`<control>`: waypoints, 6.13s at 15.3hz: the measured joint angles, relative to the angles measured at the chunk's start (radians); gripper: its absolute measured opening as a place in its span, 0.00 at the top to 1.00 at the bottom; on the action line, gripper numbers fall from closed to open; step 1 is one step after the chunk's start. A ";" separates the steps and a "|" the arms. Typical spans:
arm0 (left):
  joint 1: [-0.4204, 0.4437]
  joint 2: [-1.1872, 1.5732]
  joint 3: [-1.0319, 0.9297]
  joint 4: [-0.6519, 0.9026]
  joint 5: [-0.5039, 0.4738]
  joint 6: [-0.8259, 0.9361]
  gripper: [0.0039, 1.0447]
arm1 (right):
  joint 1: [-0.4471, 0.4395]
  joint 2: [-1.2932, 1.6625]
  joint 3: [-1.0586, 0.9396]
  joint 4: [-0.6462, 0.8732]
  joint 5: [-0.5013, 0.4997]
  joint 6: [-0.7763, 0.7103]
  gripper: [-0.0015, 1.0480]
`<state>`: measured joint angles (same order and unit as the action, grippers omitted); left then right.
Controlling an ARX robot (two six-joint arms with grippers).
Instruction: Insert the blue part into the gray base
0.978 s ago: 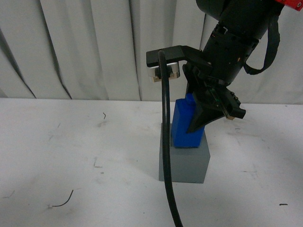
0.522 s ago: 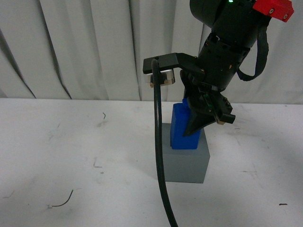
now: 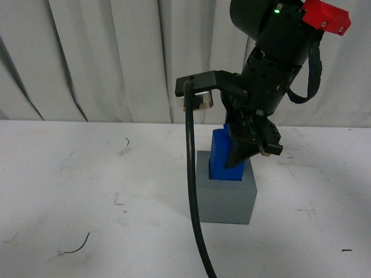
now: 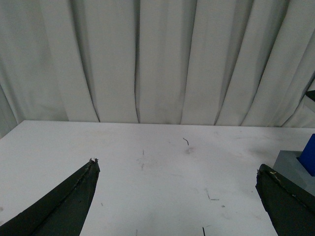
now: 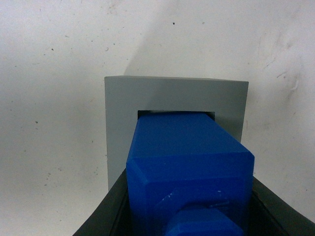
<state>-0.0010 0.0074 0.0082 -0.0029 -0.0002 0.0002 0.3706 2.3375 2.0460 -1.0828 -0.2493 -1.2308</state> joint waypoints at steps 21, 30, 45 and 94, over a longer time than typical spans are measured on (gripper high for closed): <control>0.000 0.000 0.000 0.000 0.000 0.000 0.06 | -0.063 -0.242 -0.191 0.182 -0.124 0.009 0.06; 0.000 0.000 0.000 0.000 0.000 0.000 0.06 | -0.244 -0.720 -0.968 1.397 0.025 0.506 0.06; 0.000 0.000 0.000 0.000 0.000 0.000 0.06 | -0.422 -0.892 -1.406 1.842 0.198 1.210 0.28; 0.000 0.000 0.000 0.000 0.000 0.000 0.06 | -0.371 -2.333 -2.032 1.079 0.249 1.223 0.06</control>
<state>-0.0010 0.0074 0.0082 -0.0029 -0.0002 -0.0002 -0.0002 0.0040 0.0139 -0.0040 0.0002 -0.0078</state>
